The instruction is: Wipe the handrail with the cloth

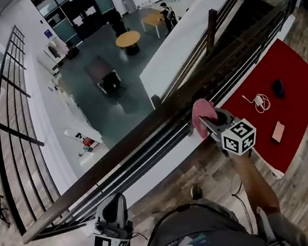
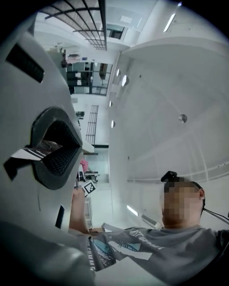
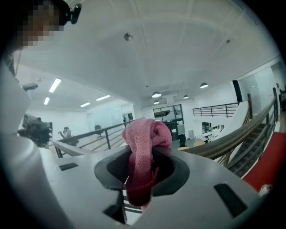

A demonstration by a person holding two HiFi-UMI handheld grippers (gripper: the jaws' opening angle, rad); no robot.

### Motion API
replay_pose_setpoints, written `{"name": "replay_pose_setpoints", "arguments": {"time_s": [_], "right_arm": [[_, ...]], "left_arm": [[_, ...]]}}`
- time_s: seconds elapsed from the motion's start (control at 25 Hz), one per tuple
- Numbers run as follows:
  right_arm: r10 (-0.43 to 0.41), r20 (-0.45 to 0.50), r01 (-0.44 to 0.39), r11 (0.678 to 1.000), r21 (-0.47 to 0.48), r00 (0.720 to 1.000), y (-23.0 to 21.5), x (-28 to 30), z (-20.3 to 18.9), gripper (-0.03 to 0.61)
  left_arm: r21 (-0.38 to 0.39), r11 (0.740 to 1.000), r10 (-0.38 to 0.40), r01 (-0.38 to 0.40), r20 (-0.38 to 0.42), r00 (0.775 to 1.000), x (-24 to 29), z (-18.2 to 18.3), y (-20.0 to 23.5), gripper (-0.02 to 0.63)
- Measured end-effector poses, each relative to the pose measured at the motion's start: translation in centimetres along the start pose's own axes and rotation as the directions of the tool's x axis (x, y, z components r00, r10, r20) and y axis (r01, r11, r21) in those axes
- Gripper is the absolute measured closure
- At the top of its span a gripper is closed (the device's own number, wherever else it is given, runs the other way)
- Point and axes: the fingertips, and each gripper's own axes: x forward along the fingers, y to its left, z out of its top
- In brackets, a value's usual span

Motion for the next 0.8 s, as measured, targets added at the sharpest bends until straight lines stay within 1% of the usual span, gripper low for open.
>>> {"name": "replay_pose_setpoints", "arguments": {"time_s": [0.08, 0.16, 0.24, 0.32, 0.4, 0.48, 0.52, 0.6, 0.64, 0.68, 0.72, 0.76, 0.8], "right_arm": [[-0.038, -0.058, 0.034, 0.998, -0.054, 0.998, -5.7, 3.5, -1.0, 0.494], [-0.070, -0.078, 0.062, 0.993, -0.096, 0.994, -10.3, 6.6, -1.1, 0.494], [-0.096, -0.086, 0.085, 0.988, -0.127, 0.992, -13.7, 9.3, -1.5, 0.494], [-0.097, -0.144, 0.077, 0.988, -0.134, 0.985, -15.7, 12.5, -3.6, 0.494], [-0.060, -0.221, 0.030, 0.991, -0.133, 0.973, -15.2, 15.7, -7.0, 0.494], [-0.029, -0.227, -0.008, 0.987, -0.162, 0.973, -12.6, 17.8, -8.8, 0.494], [-0.006, -0.216, -0.032, 0.985, -0.171, 0.976, -10.8, 18.4, -9.1, 0.494], [0.088, -0.208, -0.120, 0.981, -0.150, 0.974, -6.4, 19.3, -9.4, 0.494], [0.152, -0.218, -0.186, 0.972, -0.146, 0.964, -4.2, 19.6, -9.6, 0.494], [0.212, -0.238, -0.254, 0.954, -0.160, 0.948, -2.1, 19.8, -9.8, 0.494], [0.254, -0.259, -0.306, 0.934, -0.186, 0.932, -0.8, 19.6, -9.7, 0.494], [0.264, -0.260, -0.322, 0.923, -0.213, 0.929, -0.6, 19.2, -9.2, 0.494], [0.237, -0.232, -0.291, 0.927, -0.236, 0.943, -1.8, 18.4, -8.0, 0.494]], "left_arm": [[-0.019, 0.998, 0.064, -0.064, -0.014, 0.998, 0.7, -0.5, -0.1, 0.607], [-0.004, 0.990, 0.140, -0.140, -0.055, 0.989, 0.6, -2.0, 0.4, 0.607], [0.028, 0.976, 0.217, -0.216, -0.077, 0.973, 0.7, -3.6, 1.4, 0.607], [0.058, 0.958, 0.283, -0.279, -0.066, 0.957, 1.4, -4.7, 2.5, 0.607], [0.080, 0.943, 0.329, -0.324, -0.055, 0.943, 2.5, -5.7, 3.5, 0.607], [0.094, 0.937, 0.342, -0.337, -0.046, 0.938, 3.9, -6.3, 3.8, 0.607], [0.099, 0.938, 0.337, -0.332, -0.041, 0.941, 4.6, -6.6, 3.8, 0.607], [0.096, 0.941, 0.330, -0.324, -0.056, 0.942, 5.9, -7.6, 4.0, 0.607], [0.092, 0.941, 0.332, -0.325, -0.074, 0.940, 6.4, -8.2, 4.2, 0.607], [0.093, 0.942, 0.329, -0.322, -0.084, 0.941, 7.1, -8.6, 4.3, 0.607], [0.095, 0.944, 0.322, -0.315, -0.081, 0.943, 7.8, -8.7, 4.4, 0.607], [0.094, 0.946, 0.316, -0.309, -0.072, 0.946, 8.4, -8.5, 4.3, 0.607], [0.090, 0.948, 0.312, -0.306, -0.061, 0.948, 9.0, -8.2, 4.3, 0.607]]}}
